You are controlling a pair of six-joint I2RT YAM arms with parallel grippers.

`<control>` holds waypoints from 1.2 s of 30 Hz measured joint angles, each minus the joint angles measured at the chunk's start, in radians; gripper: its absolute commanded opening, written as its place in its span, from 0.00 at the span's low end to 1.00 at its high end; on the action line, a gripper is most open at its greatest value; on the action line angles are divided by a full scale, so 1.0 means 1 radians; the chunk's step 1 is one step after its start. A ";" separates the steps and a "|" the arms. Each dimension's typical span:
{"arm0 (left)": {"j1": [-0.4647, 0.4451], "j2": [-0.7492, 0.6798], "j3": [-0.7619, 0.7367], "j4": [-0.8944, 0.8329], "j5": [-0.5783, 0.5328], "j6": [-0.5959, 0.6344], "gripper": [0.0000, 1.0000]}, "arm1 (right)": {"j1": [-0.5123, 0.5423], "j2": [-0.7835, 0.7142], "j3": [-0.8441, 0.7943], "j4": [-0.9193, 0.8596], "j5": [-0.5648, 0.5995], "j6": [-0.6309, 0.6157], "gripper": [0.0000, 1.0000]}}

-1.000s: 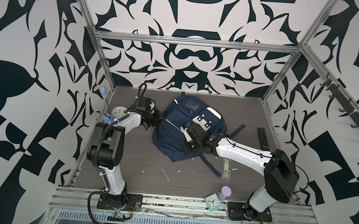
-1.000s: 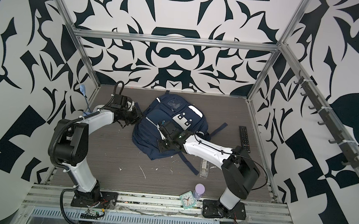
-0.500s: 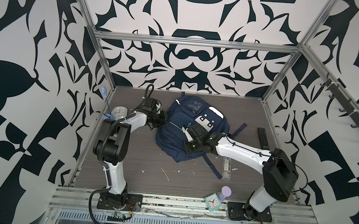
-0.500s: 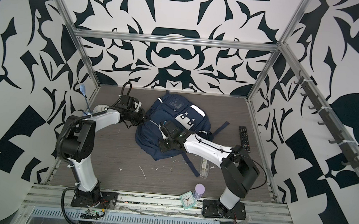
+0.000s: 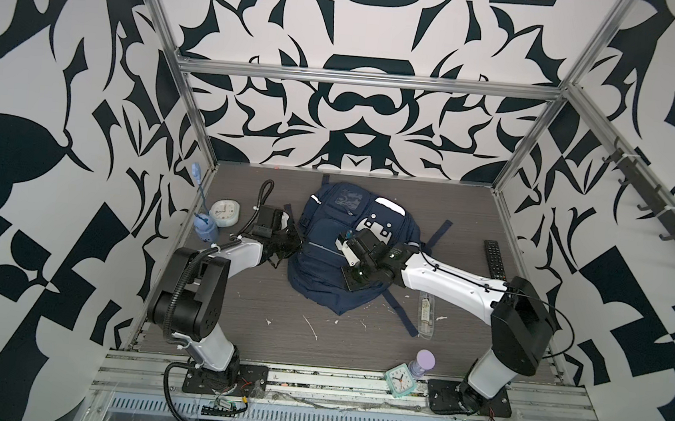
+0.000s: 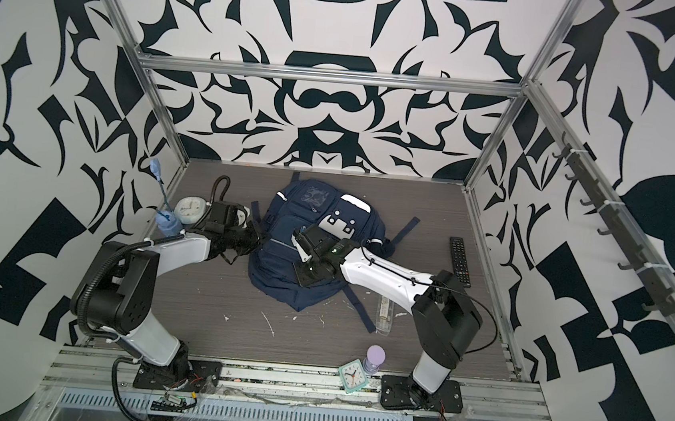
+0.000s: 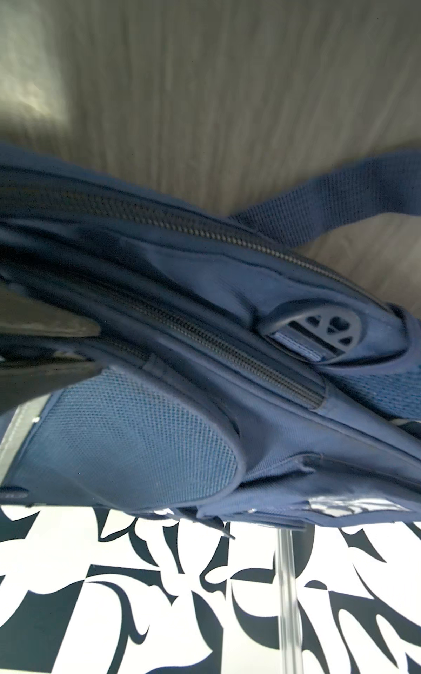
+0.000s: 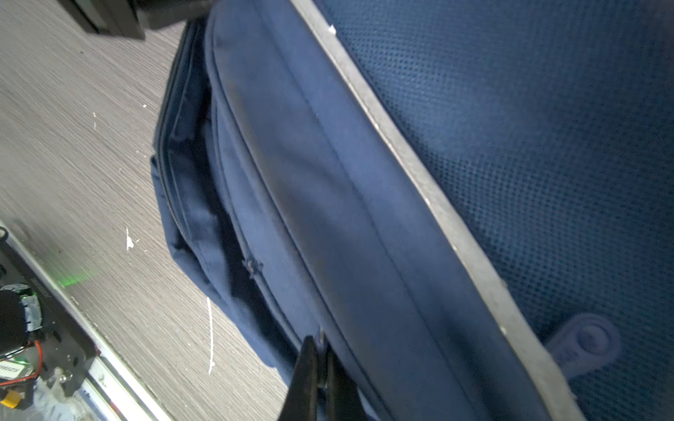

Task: Pack the student bag
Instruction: 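Drag the zipper pull along the bag edge with the right gripper while left holds, then pull the zipper pull toward the bag's top with the right gripper while left holds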

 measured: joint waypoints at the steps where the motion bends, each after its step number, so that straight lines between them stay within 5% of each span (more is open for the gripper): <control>1: -0.006 -0.008 -0.016 0.015 -0.011 -0.014 0.00 | 0.000 0.005 0.002 0.000 -0.005 0.000 0.00; 10: -0.035 -0.022 -0.037 0.048 -0.047 -0.073 0.00 | 0.022 0.080 0.072 0.000 -0.039 0.000 0.00; 21: -0.035 -0.036 -0.033 0.035 -0.051 -0.080 0.00 | 0.056 0.331 0.380 -0.031 -0.047 0.000 0.00; 36: -0.038 -0.270 -0.233 0.071 -0.105 -0.116 0.00 | -0.012 0.280 0.336 -0.039 -0.156 -0.046 0.00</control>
